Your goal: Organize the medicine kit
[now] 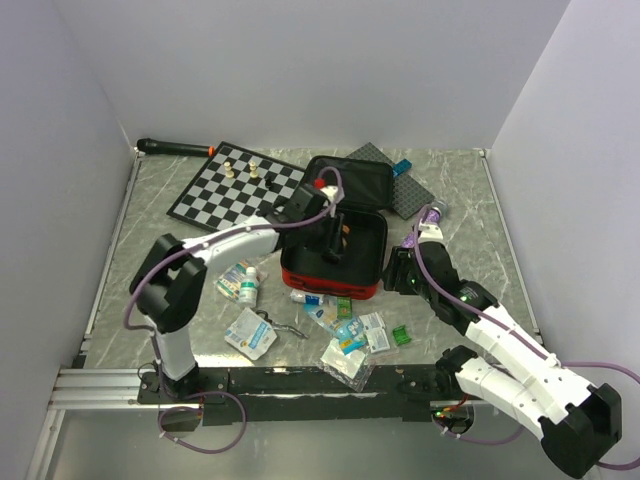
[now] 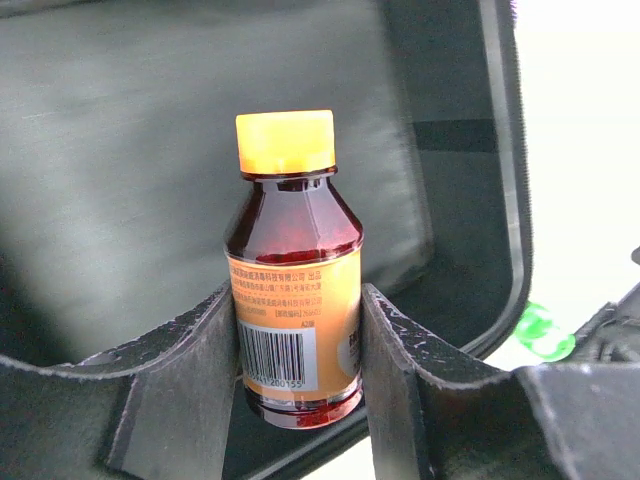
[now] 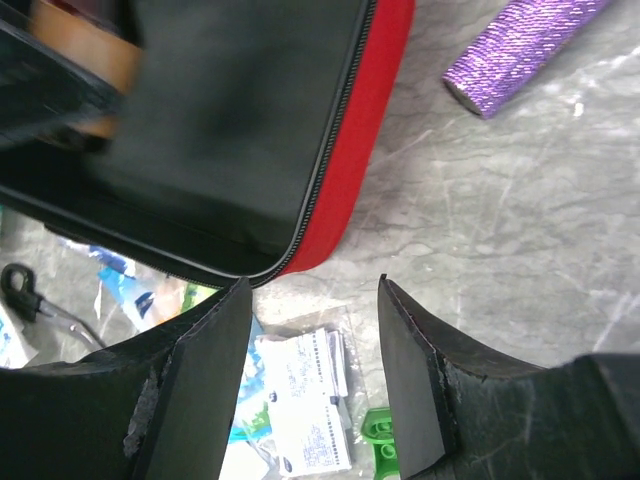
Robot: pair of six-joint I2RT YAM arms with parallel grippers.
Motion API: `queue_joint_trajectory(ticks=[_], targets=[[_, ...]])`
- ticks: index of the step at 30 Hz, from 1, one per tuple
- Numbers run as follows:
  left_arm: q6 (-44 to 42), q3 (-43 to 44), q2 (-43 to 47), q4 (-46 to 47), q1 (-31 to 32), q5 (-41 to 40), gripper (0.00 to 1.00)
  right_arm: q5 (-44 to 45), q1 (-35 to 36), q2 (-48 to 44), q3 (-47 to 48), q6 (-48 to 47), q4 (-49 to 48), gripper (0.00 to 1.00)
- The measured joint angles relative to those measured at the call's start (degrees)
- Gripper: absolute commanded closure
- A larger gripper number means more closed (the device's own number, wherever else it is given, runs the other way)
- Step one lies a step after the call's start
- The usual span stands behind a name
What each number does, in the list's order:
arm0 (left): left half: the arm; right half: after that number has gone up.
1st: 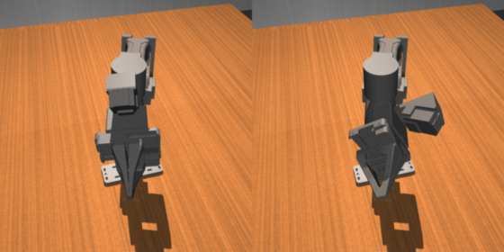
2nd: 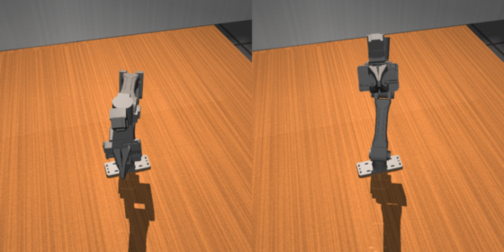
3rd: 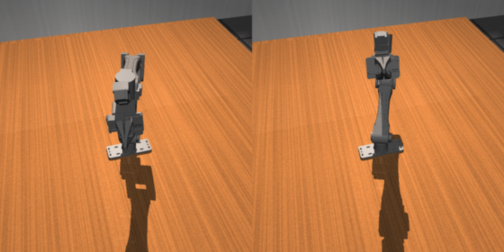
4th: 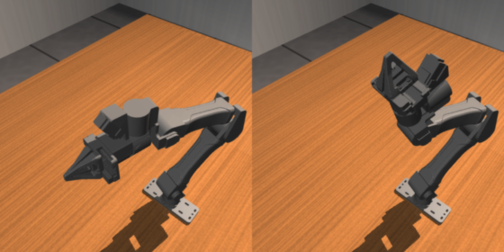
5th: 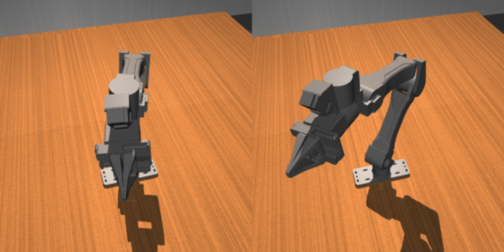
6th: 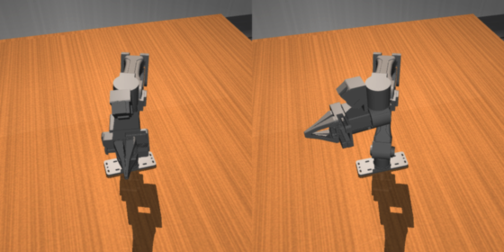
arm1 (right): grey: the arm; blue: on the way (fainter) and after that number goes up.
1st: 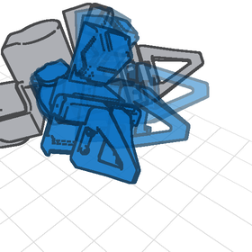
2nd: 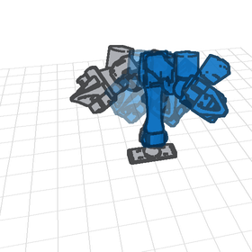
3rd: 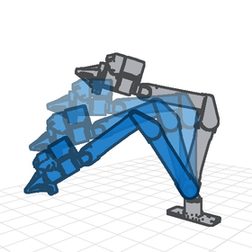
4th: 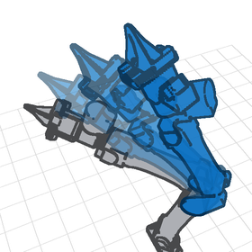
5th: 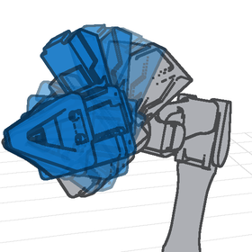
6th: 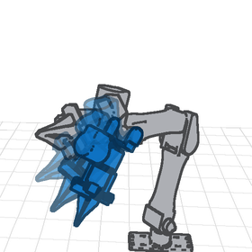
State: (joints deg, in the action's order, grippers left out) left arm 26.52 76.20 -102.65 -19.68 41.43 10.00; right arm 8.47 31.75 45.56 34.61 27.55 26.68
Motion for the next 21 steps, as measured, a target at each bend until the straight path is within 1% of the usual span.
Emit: queue_joint_trajectory(ticks=[5, 8, 16, 21], targets=[[4.46, -0.04, -5.11, 8.09, 2.6, 2.69, 0.62, 1.6, 0.0, -0.33, 0.68, 0.55, 1.62, 0.39], [7.28, -0.04, -8.5, 12.59, 2.62, 3.93, 0.62, 1.99, 0.0, -0.83, 1.2, 0.81, 2.16, 0.39], [13.07, 0.09, -15.45, 20.76, 2.43, 4.39, 0.63, 2.62, 0.0, -1.66, 1.51, 1.11, 3.43, 0.39], [15.52, 3.15, -18.97, 25.64, 2.49, 5.4, 0.62, 2.64, 0.0, -1.81, 1.51, 1.31, 4.31, 0.39]])
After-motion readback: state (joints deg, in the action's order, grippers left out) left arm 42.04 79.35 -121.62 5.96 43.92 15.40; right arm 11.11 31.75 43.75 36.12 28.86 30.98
